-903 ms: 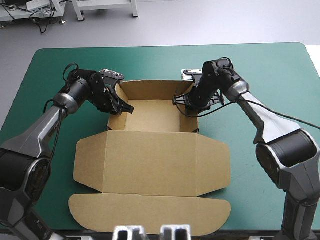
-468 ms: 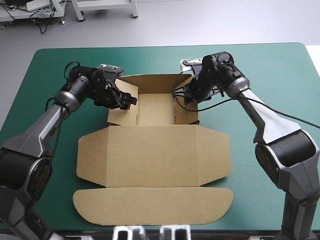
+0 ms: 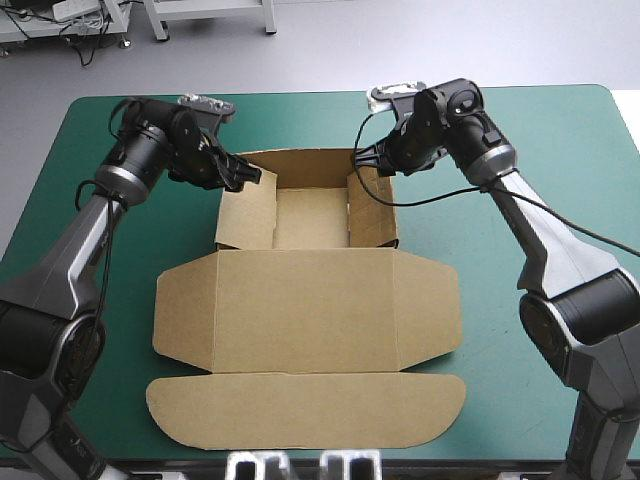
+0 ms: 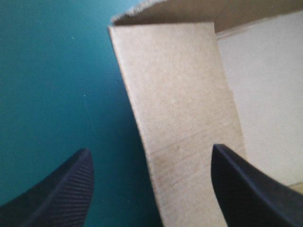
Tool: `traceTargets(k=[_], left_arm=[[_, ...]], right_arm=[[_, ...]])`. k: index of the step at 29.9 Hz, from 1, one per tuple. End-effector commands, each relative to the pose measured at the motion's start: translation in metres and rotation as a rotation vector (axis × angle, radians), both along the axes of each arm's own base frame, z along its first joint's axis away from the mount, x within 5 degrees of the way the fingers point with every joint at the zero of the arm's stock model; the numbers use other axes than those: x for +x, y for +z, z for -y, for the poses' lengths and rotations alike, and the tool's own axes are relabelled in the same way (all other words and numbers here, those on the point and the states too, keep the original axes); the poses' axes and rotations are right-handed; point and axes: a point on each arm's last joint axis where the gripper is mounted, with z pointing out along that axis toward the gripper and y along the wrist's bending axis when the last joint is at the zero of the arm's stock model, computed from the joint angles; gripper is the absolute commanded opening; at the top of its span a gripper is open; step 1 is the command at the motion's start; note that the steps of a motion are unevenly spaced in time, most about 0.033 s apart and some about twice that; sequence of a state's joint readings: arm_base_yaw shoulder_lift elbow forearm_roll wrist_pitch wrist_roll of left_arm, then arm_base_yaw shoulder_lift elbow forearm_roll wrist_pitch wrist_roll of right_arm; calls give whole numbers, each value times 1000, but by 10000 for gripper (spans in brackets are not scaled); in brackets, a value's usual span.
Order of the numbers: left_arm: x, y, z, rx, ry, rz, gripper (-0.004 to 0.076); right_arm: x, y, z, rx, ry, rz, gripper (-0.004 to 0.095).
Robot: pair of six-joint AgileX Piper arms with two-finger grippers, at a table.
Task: Fold the box
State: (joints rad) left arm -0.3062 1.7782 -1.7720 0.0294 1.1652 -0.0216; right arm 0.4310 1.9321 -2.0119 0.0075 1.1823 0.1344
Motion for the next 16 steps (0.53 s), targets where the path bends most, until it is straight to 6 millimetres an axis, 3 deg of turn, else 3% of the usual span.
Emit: traceTargets(k=[1, 6, 10, 12, 16], left_arm=[[-22, 71, -6, -22, -18, 127, 450], [-59, 146, -12, -141, -45, 354, 256], [-102, 183, -26, -169, -56, 475, -10], [-128, 198, -35, -182, -59, 527, -10], [-171, 206, -49, -175, -73, 573, -10]], right_arm=[[-25, 71, 16, 14, -4, 173, 408], [-44, 106, 23, 71, -1, 254, 407], [-53, 115, 27, 108, -29, 261, 407], [-55, 115, 23, 154, -19, 239, 403], [-51, 108, 17, 227, 5, 183, 399]])
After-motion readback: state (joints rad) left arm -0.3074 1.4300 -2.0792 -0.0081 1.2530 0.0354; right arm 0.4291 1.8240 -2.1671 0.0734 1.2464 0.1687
